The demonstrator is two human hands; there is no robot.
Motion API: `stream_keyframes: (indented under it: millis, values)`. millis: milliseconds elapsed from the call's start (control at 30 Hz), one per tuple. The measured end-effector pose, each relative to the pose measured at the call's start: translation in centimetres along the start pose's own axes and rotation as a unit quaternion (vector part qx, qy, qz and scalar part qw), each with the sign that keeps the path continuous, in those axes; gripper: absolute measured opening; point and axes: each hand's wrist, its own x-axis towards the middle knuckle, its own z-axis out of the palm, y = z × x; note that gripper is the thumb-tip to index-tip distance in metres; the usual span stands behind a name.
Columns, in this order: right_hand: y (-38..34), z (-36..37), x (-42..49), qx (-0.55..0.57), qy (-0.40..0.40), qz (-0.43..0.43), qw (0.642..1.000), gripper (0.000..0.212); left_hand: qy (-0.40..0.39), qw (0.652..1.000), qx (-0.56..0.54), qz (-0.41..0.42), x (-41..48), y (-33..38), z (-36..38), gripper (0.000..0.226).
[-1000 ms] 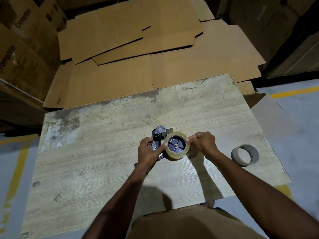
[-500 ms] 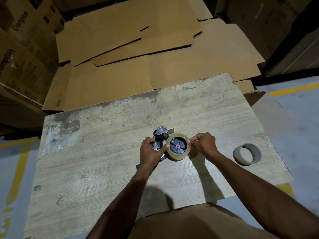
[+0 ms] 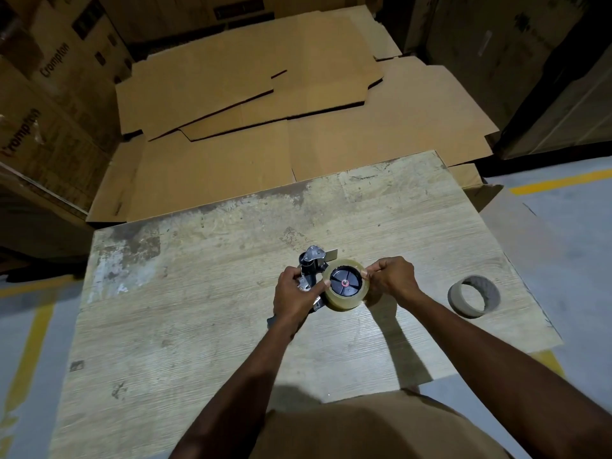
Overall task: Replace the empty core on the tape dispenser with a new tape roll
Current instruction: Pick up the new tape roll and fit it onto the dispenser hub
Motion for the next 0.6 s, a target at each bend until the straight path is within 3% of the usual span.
stream_keyframes:
  millis: [133, 267, 433, 500, 600]
  values:
    - [0.2, -0.1, -0.8, 0.028, 0.012, -0.014, 0.999, 0.01, -0.057, 0.995, -0.067, -0.039, 0.1, 0.3, -1.9, 0.054]
    - [0.5, -0.2, -1.6, 0.044, 0.011, -0.032, 0.998, 0.013, -0.053, 0.998, -0.013, -0.024, -0.1, -1.0, -4.8, 0.039]
    - [0.9, 1.3, -3.0, -0.047, 0.141, -0.16, 0.976, 0.011, -0.038, 0.998, -0.036, -0.023, -0.9, -2.5, -7.5, 0.027]
    - [0.5, 2.8, -4.9, -0.03, 0.139, -0.169, 0.975, 0.024, -0.028, 0.998, -0.058, -0.024, -1.2, -2.8, -8.1, 0.027]
    - [0.0, 6.4, -7.7, -0.002, 0.05, -0.104, 0.993, 0.055, -0.014, 0.995, -0.097, -0.024, -1.3, -3.1, -8.8, 0.024]
